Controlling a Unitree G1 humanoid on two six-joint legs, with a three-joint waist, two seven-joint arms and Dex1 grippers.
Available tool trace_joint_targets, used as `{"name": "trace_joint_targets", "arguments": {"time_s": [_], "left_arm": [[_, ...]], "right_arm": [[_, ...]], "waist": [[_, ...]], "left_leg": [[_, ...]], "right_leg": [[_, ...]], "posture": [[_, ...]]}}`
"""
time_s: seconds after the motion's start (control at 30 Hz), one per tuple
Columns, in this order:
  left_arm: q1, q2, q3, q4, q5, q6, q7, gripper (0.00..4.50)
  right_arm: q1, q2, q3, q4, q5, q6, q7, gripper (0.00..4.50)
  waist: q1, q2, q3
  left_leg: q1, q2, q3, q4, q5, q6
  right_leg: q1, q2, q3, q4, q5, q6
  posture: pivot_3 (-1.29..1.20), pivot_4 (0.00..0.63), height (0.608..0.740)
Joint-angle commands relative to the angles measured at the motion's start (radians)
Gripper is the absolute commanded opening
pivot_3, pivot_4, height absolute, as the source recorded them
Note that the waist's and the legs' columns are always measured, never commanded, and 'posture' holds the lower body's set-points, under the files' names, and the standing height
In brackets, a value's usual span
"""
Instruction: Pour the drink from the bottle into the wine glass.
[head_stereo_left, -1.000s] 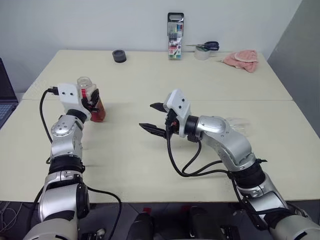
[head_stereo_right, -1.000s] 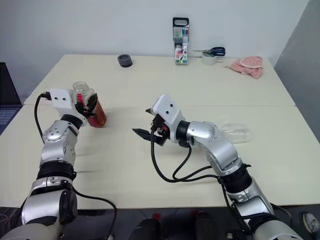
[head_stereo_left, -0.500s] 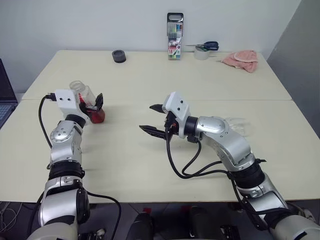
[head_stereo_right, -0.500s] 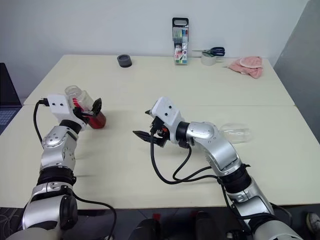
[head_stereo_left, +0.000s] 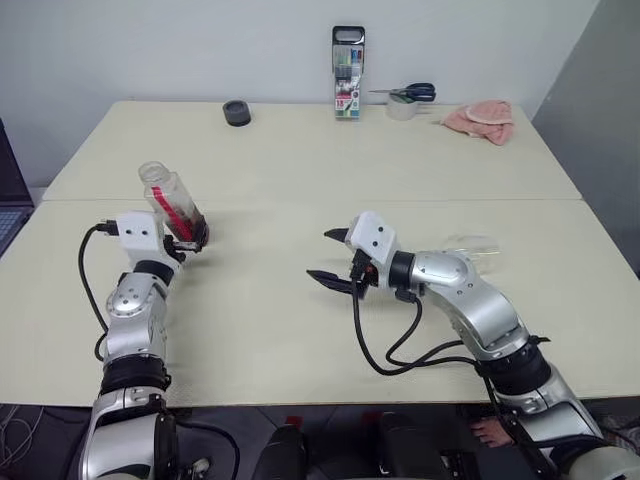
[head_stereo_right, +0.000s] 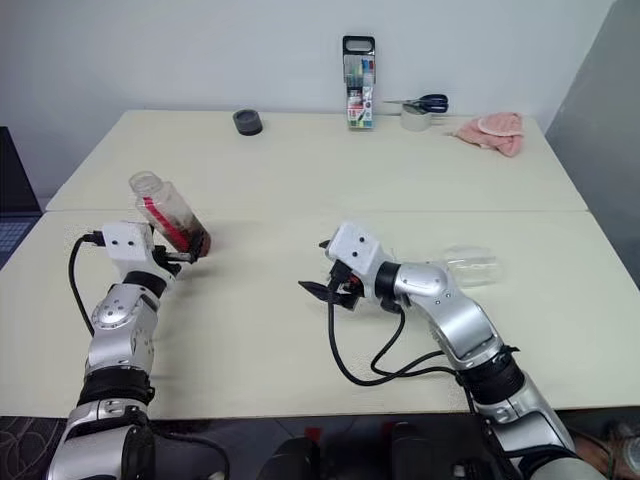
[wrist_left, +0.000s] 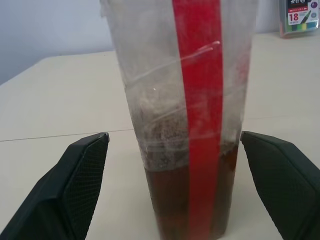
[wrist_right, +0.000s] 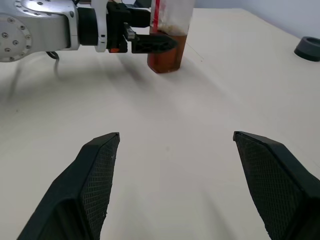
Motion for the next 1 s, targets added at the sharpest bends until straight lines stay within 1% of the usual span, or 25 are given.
{"name": "trace_joint_targets", "arguments": {"time_s": [0.03, 0.17, 0.3, 0.4, 0.43, 0.5, 0.6, 0.7, 0.77, 0.8, 0.93, 1.0], "left_arm": [[0.06, 0.003, 0.011, -0.093, 0.015, 0.003, 0.031, 4.49], [0.168, 0.005, 0.017, -0.204, 0.032, -0.003, 0.054, 4.49], [0.27, -0.016, 0.023, -0.315, 0.006, 0.049, 0.055, 4.49], [0.343, -0.032, 0.0, -0.4, -0.004, 0.087, 0.025, 4.49], [0.365, -0.036, -0.011, -0.429, -0.006, 0.095, 0.01, 4.5], [0.404, -0.036, -0.044, -0.486, -0.01, 0.103, -0.045, 4.5], [0.437, -0.018, -0.127, -0.586, -0.062, 0.141, -0.194, 4.5], [0.41, 0.01, -0.199, -0.677, -0.131, 0.237, -0.326, 4.5], [0.364, 0.036, -0.232, -0.703, -0.167, 0.294, -0.398, 4.5], [0.33, 0.047, -0.241, -0.707, -0.187, 0.327, -0.427, 4.5], [0.202, 0.123, -0.297, -0.68, -0.204, 0.366, -0.599, 4.5], [0.162, 0.155, -0.323, -0.668, -0.208, 0.376, -0.681, 4.5]], "right_arm": [[0.047, -0.034, -0.015, -0.091, -0.004, -0.031, 0.019, 3.88], [0.124, -0.069, -0.053, -0.158, 0.024, -0.008, 0.015, 3.88], [0.208, -0.092, -0.102, -0.235, 0.057, 0.036, 0.0, 3.88], [0.278, -0.103, -0.146, -0.303, 0.093, 0.085, -0.019, 3.88], [0.307, -0.104, -0.175, -0.336, 0.128, 0.117, -0.024, 4.06], [0.362, -0.099, -0.242, -0.402, 0.209, 0.193, -0.038, 4.48], [0.441, -0.035, -0.377, -0.459, 0.316, 0.322, -0.146, 4.48], [0.513, 0.005, -0.446, -0.492, 0.39, 0.437, -0.22, 4.48], [0.545, 0.078, -0.485, -0.507, 0.462, 0.492, -0.286, 4.48], [0.558, 0.133, -0.503, -0.506, 0.486, 0.507, -0.334, 4.48], [0.552, 0.408, -0.605, -0.411, 0.579, 0.546, -0.569, 4.48], [0.524, 0.517, -0.656, -0.354, 0.618, 0.537, -0.664, 4.48]], "waist": [[0.0, 0.0, 0.0], [0.001, 0.0, 0.0], [0.005, 0.0, 0.0], [0.008, 0.0, 0.0], [0.01, 0.0, 0.0], [0.014, 0.0, 0.0], [0.022, 0.0, 0.0], [0.025, 0.0, 0.0], [0.025, 0.0, 0.0], [0.025, 0.0, 0.0], [0.015, 0.001, -0.001], [0.01, 0.003, -0.001]], "left_leg": [[0.0, 0.0, 0.0, 0.0, 0.0, 0.0], [0.0, 0.0, 0.0, 0.0, -0.001, 0.001], [0.0, 0.0, 0.0, 0.0, -0.001, 0.001], [0.001, 0.001, 0.0, 0.0, -0.001, 0.002], [0.001, 0.0, 0.0, 0.0, -0.001, 0.002], [0.001, 0.001, 0.0, 0.0, -0.001, 0.002], [0.001, 0.001, 0.0, 0.0, -0.001, 0.002], [0.001, 0.0, 0.001, 0.0, -0.001, 0.002], [0.002, 0.001, 0.001, -0.001, -0.001, 0.002], [0.002, 0.002, 0.001, -0.001, -0.001, 0.002], [0.004, 0.003, 0.002, -0.002, -0.001, 0.002], [0.004, 0.003, 0.002, -0.002, -0.001, 0.002]], "right_leg": [[0.0, 0.0, 0.001, 0.0, 0.0, 0.0], [0.0, 0.0, 0.0, -0.001, 0.0, 0.0], [0.001, 0.0, 0.0, -0.001, 0.0, 0.0], [0.002, 0.0, 0.001, -0.002, 0.0, 0.0], [0.002, 0.0, 0.001, -0.002, 0.0, 0.0], [0.003, 0.0, 0.001, -0.002, 0.0, 0.0], [0.004, 0.0, 0.0, -0.003, 0.0, 0.0], [0.004, 0.001, 0.0, -0.003, 0.0, 0.0], [0.004, 0.002, 0.0, -0.003, 0.0, 0.0], [0.004, 0.003, 0.001, -0.003, 0.0, 0.0], [0.004, 0.005, 0.001, 0.0, -0.001, -0.001], [0.004, 0.005, 0.002, 0.0, -0.001, -0.001]], "posture": [[0.0, 0.15, 0.74], [0.0, 0.15, 0.74], [0.0, 0.15, 0.74], [0.0, 0.15, 0.74], [0.0, 0.15, 0.74], [0.0, 0.15, 0.74], [0.0, 0.15, 0.74], [0.0, 0.15, 0.74], [0.0, 0.15, 0.74], [0.0, 0.15, 0.74], [0.0, 0.15, 0.74], [0.0, 0.15, 0.74]]}}
